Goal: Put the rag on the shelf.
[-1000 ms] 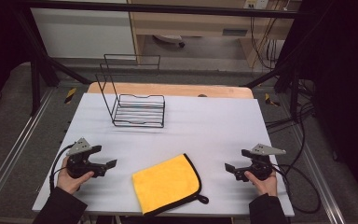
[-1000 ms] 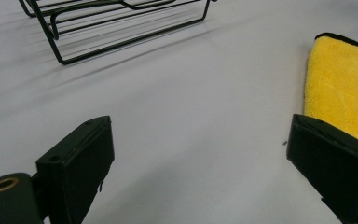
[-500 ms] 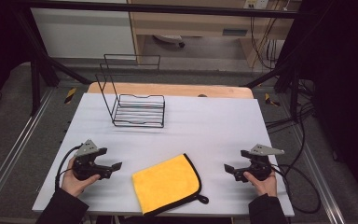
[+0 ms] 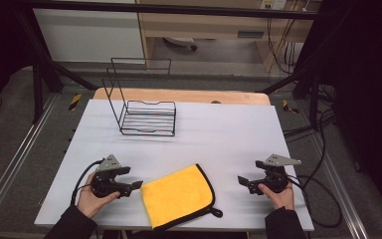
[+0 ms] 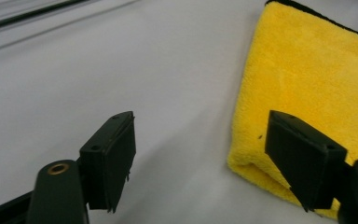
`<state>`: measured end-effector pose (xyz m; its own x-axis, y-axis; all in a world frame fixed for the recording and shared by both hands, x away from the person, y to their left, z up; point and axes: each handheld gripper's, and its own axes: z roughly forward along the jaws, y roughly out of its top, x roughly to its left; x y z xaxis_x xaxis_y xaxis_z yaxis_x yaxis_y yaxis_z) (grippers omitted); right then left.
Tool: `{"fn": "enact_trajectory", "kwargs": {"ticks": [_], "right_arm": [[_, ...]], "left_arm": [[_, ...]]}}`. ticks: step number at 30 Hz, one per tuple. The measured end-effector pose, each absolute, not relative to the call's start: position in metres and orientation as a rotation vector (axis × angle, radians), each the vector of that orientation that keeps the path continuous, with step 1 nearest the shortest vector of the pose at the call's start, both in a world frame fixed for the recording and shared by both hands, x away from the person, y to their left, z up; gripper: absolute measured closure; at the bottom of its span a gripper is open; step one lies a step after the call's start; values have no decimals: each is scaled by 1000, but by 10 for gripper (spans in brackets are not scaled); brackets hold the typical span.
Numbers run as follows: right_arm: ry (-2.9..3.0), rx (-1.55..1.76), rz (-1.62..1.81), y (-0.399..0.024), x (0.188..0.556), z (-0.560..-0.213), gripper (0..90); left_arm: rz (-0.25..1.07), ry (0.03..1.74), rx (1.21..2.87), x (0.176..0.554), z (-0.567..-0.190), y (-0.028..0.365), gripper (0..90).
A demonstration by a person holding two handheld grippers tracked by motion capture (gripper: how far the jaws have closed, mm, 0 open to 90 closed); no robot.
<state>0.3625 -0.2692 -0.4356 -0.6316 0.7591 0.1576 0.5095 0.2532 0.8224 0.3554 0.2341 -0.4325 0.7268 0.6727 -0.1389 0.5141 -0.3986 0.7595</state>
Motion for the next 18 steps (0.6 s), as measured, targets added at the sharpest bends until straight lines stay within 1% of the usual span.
{"fn": "enact_trajectory", "kwargs": {"ticks": [2, 3, 9, 15, 18], "right_arm": [[2259, 1173, 1319, -269, 363, -436, 14], [2266, 1178, 1313, -268, 362, -436, 15], [2273, 1175, 1309, -267, 363, -437, 16], [2282, 1173, 1303, -266, 363, -437, 16], [2282, 1174, 1303, -266, 363, -437, 16]], "left_arm": [[231, 898, 2106, 353, -433, 228, 275], [218, 901, 2121, 352, -434, 224, 329], [161, 912, 2149, 349, -439, 216, 514], [110, 948, 2161, 348, -444, 210, 648], [113, 958, 2171, 347, -444, 208, 687]]}}
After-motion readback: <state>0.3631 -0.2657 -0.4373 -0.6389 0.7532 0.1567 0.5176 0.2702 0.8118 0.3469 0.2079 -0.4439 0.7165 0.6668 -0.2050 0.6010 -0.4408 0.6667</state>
